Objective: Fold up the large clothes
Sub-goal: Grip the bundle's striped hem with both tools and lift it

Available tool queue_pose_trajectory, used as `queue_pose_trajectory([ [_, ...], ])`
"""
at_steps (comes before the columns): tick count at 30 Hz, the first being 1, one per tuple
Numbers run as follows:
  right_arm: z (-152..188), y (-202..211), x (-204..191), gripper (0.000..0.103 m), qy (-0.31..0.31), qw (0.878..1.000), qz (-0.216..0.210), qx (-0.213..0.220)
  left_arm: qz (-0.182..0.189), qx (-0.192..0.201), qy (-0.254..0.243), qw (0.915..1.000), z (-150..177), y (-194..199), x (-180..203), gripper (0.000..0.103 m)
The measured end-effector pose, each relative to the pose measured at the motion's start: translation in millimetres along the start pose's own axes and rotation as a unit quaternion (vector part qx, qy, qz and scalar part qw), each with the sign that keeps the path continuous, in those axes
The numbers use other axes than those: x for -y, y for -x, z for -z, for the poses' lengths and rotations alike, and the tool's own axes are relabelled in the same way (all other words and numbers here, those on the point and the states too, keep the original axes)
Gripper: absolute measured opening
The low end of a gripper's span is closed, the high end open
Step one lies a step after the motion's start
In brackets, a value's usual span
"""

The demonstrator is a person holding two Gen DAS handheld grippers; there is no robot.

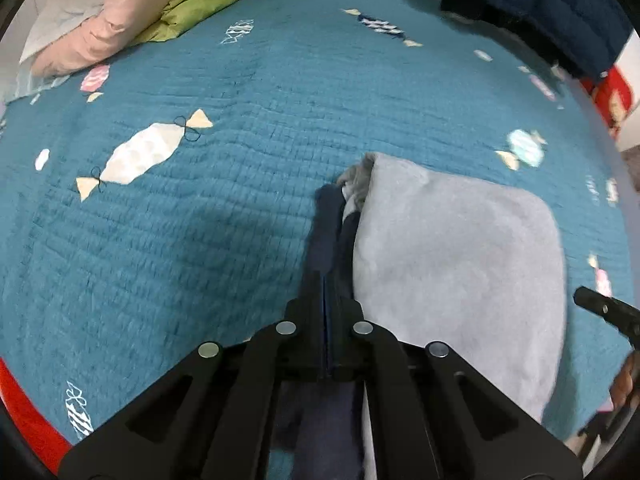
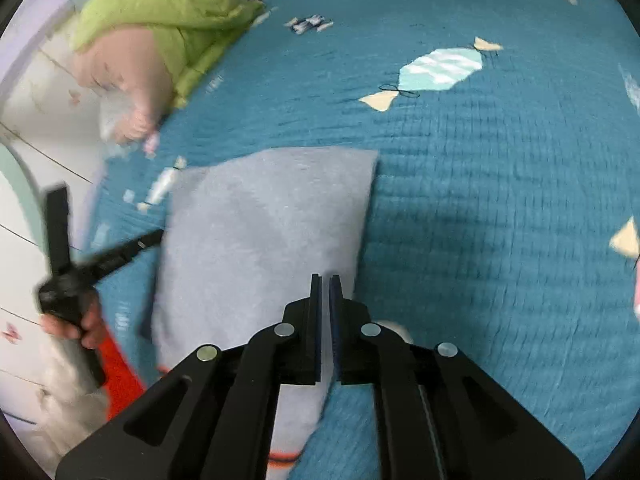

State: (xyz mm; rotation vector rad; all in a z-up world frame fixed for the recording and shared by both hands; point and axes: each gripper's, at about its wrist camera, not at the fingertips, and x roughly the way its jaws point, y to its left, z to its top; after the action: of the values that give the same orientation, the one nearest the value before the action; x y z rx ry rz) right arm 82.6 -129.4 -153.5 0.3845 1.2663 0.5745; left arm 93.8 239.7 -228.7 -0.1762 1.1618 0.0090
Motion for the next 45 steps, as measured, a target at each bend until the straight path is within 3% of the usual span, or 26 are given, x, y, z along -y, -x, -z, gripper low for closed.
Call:
queue_pose_trajectory([
  [2,1,9,1,0.013,-0.008,0.999,-0.041,0.003,0.033,-0.013,-0.008,0.9993,10,8,-8,0.048],
  [3,1,9,0,0.038,-0.008,0.999,-0.053,0.003,0.051,-0.017,-0.006,0.9986,16,10,-12,0.087],
  [4,2,10,2,0.076,-0.017,0.998,-0.058,0.009,0.070,-0.014,-0.006,0.9975,20,12,-14,0.091],
  [5,2,9,4,0.085,-0.033,0.997,-0.063,0.018,0.093,-0.015,-0.008,0.9955,23,11,-15,0.091],
  [7,0,-3,8,0.086,-0.058,0.993,-0.102,-0.002,0.127,-0.039,0.001,0.9911,28,0,-17,0.091],
  [9,0,-14,14,0.086,-0.079,0.990,-0.111,-0.022,0.154,-0.064,0.026,0.9857,34,-13,-23,0.091],
  [11,3,-24,17,0.086,-0.085,0.989,-0.111,-0.038,0.211,-0.099,0.054,0.9710,38,-31,-26,0.091],
  [15,6,-47,18,0.088,-0.092,0.984,-0.137,-0.068,0.253,-0.109,0.040,0.9605,42,-43,-26,0.094],
  [18,6,-55,24,0.089,-0.097,0.982,-0.149,-0.063,0.288,-0.111,0.074,0.9483,41,-46,-37,0.093],
  [20,8,-57,27,0.089,-0.110,0.979,-0.162,-0.053,0.294,-0.101,0.096,0.9458,42,-48,-43,0.079],
  [21,8,-57,28,0.088,-0.116,0.979,-0.159,-0.046,0.279,-0.095,0.102,0.9501,41,-47,-44,0.060],
  [23,11,-55,22,0.086,-0.111,0.984,-0.135,-0.039,0.253,-0.087,0.113,0.9570,41,-44,-43,0.049],
  [24,12,-54,18,0.078,-0.098,0.987,-0.117,-0.039,0.248,-0.081,0.115,0.9585,41,-42,-41,0.039],
  [25,13,-53,11,0.061,-0.081,0.992,-0.092,-0.040,0.243,-0.077,0.115,0.9602,41,-38,-37,0.032],
  [27,13,-45,5,0.048,-0.068,0.993,-0.094,-0.034,0.225,-0.067,0.102,0.9667,39,-30,-26,0.026],
  [30,13,-40,3,0.041,-0.060,0.994,-0.087,-0.028,0.191,-0.051,0.067,0.9779,35,-16,-10,0.022],
  [35,10,-27,-16,0.037,-0.037,0.994,-0.098,-0.017,0.205,-0.015,0.043,0.9776,20,10,3,0.020],
  [45,-28,-6,-82,0.034,0.040,0.987,-0.153,0.015,0.166,0.051,0.013,0.9846,-9,73,1,0.020],
])
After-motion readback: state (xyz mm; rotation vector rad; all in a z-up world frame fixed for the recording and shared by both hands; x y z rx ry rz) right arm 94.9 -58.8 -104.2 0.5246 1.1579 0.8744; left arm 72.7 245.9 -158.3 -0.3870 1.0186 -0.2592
